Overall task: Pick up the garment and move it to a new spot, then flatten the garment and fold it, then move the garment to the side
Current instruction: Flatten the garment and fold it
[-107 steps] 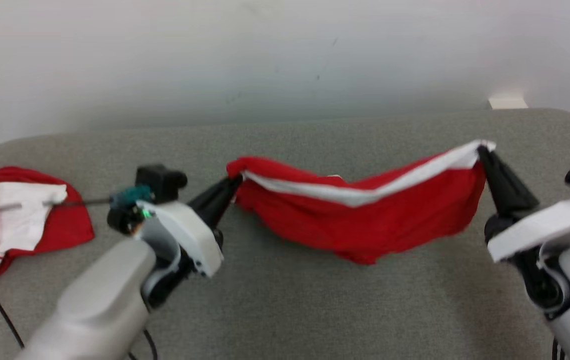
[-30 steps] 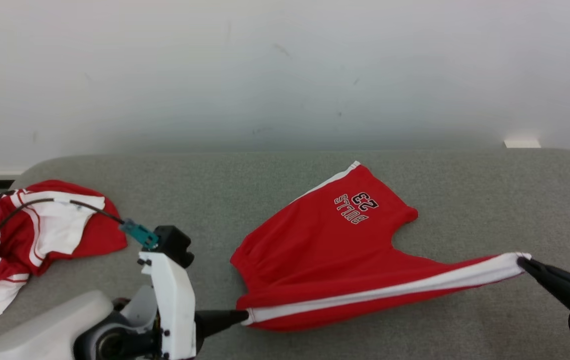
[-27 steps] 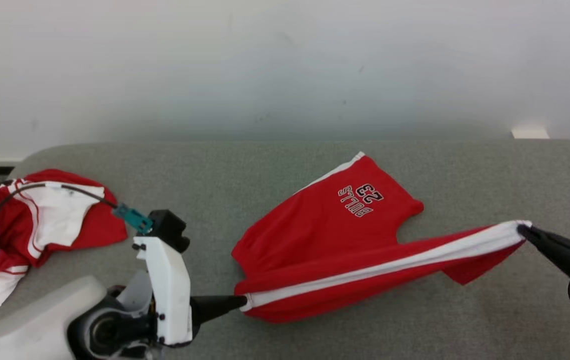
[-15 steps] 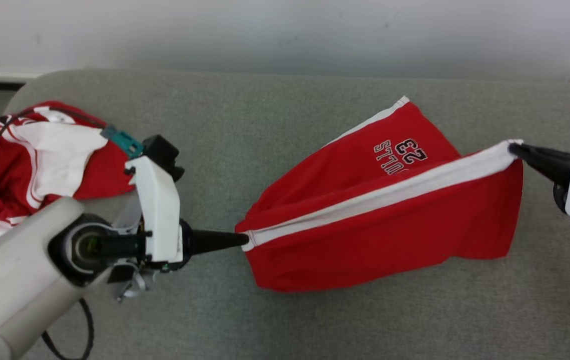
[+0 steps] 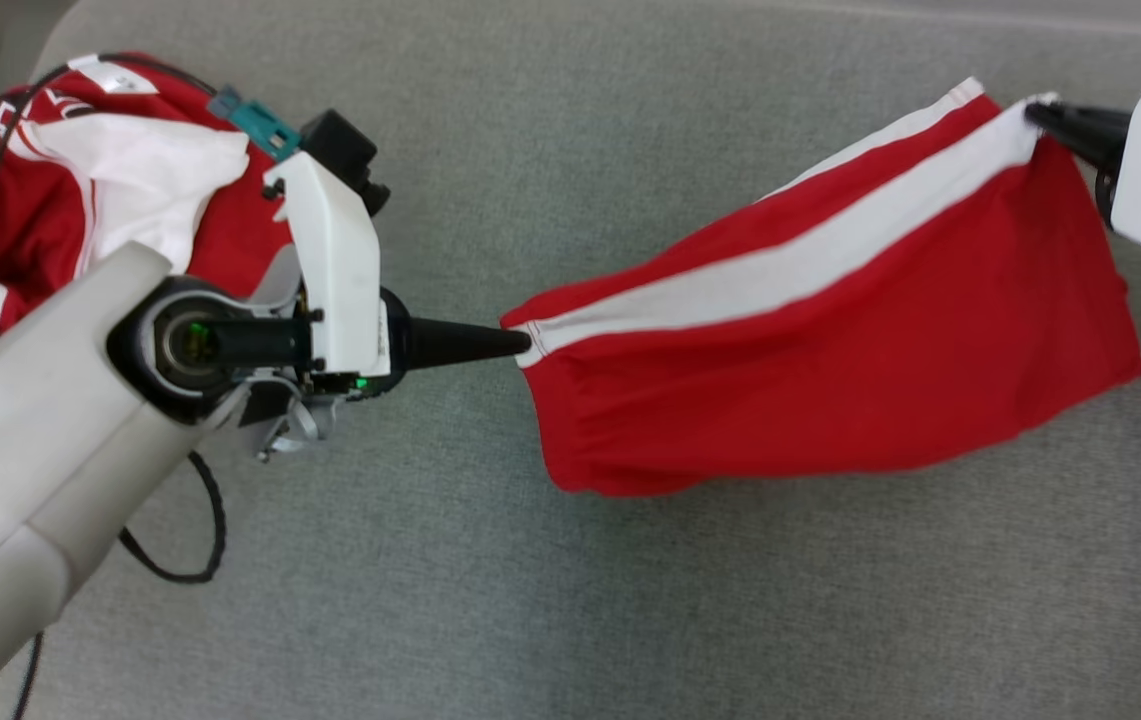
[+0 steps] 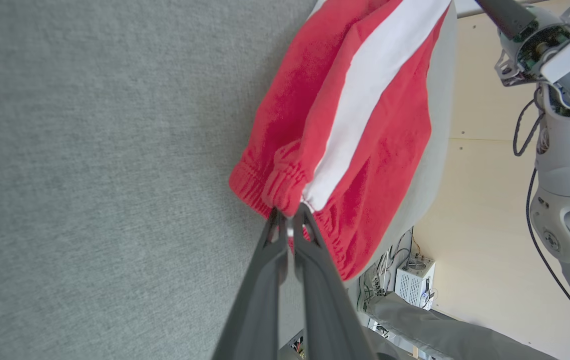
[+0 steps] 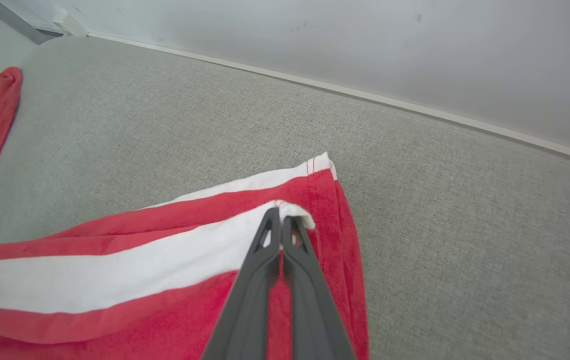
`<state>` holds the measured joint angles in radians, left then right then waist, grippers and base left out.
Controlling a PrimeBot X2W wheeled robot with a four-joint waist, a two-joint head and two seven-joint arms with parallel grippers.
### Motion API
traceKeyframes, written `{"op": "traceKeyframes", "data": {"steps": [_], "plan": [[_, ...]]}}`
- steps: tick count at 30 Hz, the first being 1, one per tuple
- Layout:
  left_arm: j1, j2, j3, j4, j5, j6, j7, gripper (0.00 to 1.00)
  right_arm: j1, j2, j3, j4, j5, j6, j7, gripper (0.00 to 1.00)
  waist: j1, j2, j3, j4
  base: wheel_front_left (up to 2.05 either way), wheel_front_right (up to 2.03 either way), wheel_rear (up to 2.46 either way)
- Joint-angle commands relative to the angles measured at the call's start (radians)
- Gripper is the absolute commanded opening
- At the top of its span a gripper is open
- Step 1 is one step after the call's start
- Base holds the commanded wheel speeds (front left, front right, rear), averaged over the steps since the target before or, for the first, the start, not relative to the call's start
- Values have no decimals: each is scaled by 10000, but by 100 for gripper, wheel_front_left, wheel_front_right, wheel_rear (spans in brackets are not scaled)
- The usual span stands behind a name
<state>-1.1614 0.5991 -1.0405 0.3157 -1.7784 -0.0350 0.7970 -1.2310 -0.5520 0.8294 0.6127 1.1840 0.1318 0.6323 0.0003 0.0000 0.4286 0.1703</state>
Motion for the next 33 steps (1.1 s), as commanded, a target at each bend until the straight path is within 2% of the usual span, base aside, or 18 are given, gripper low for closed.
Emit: {"op": "traceKeyframes", "data": {"steps": [1, 12, 13, 14, 15, 16, 22, 26, 28, 33], "plan": [[-149, -22, 42, 179, 79, -85, 30, 0, -302, 122, -65, 279, -76, -23, -111, 0, -3, 0, 313, 199, 0, 0, 0], [-406, -273, 164, 868, 256, -423, -90, 0, -1260, 882, 20, 2017, -606, -23, -899, 0, -3, 0, 769, 324, 0, 0, 0], [-403, -313, 156, 915, 281, -461, -105, 0, -1262, 959, 61, 2128, -643, -23, -983, 5, -3, 0, 766, 327, 0, 0, 0], [-406, -352, 138, 946, 318, -486, -116, 7, -1254, 1032, 77, 2217, -634, -23, -1073, 42, -3, 0, 753, 329, 0, 0, 0], [-397, -375, 115, 991, 351, -518, -117, 49, -1228, 1107, 82, 2271, -579, -23, -1139, 71, -3, 0, 726, 328, 0, 0, 0], [-372, -384, 100, 1046, 392, -554, -118, 100, -1192, 1184, 98, 2352, -552, -23, -1208, 100, -3, 0, 686, 317, 0, 0, 0], [-317, -292, -123, 1333, 860, -677, -264, 100, -871, 1462, 339, 2732, -556, -23, -1655, 100, -3, 0, 195, 181, 0, 0, 0], [-234, -145, -202, 1280, 1437, -802, -789, 100, -449, 1475, 474, 2597, -440, -23, -2285, 100, -3, 0, -449, 98, 0, 0, 0], [-188, -52, -240, 1191, 2033, -866, -1470, 100, -140, 1369, 509, 2386, -378, -23, -2850, 100, -3, 0, -806, 85, 0, 0, 0], [165, 101, -138, 1180, 3841, -770, -4415, 100, 832, 1061, 643, 1902, -290, -23, -4399, 100, -3, 0, -1518, 93, 0, 0, 0]]}}
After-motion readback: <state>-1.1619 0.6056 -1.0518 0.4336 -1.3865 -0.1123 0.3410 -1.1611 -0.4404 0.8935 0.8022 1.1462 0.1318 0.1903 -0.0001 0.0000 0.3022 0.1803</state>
